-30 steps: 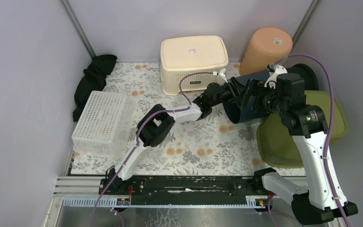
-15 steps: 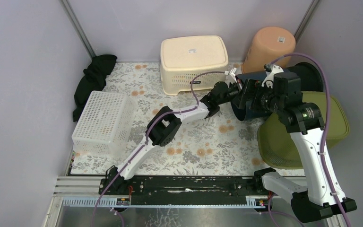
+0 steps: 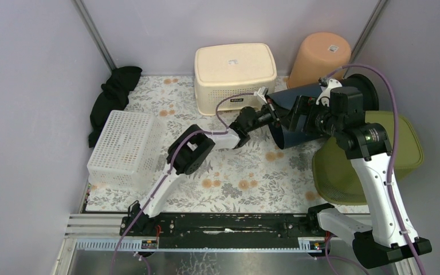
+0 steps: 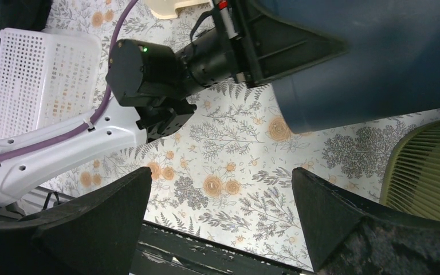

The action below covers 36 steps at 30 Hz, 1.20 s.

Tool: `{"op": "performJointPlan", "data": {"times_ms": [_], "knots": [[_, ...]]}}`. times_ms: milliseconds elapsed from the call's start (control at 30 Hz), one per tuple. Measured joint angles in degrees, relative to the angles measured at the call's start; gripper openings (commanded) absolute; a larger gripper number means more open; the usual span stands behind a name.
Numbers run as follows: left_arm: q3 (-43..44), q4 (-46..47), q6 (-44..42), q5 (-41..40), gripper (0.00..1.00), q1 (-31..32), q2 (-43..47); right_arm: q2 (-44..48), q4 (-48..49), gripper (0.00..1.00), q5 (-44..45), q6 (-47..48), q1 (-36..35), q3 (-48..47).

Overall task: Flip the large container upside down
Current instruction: Turn the container upside down at the center of the board.

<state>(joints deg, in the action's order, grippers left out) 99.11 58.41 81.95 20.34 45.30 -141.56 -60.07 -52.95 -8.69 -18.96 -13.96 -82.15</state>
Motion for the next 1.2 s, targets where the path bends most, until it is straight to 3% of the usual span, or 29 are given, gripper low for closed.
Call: {"op": "performJointPlan", "data": {"times_ms": [167, 467, 900, 1200], "knots": [[-7.2, 10.1, 4.8, -0.4, 0.00, -2.1, 1.6, 0.0, -0.4, 0.99, 0.0, 0.0, 0.0, -1.7], [-12.8, 23.2, 11.2, -2.3, 0.00, -3.6, 0.5, 0.0, -1.2, 1.00, 0.2, 0.0, 0.0, -3.7], [-26.1, 28.6, 12.3, -2.5, 0.00, -5.7, 7.3, -6.1, -2.9, 1.00, 5.5, 0.6, 0.0, -12.7], [-35.8, 29.0, 12.5, 0.7, 0.00, -8.8, 14.1, -6.8, -2.8, 1.00, 7.1, 0.7, 0.0, -12.2]]}}
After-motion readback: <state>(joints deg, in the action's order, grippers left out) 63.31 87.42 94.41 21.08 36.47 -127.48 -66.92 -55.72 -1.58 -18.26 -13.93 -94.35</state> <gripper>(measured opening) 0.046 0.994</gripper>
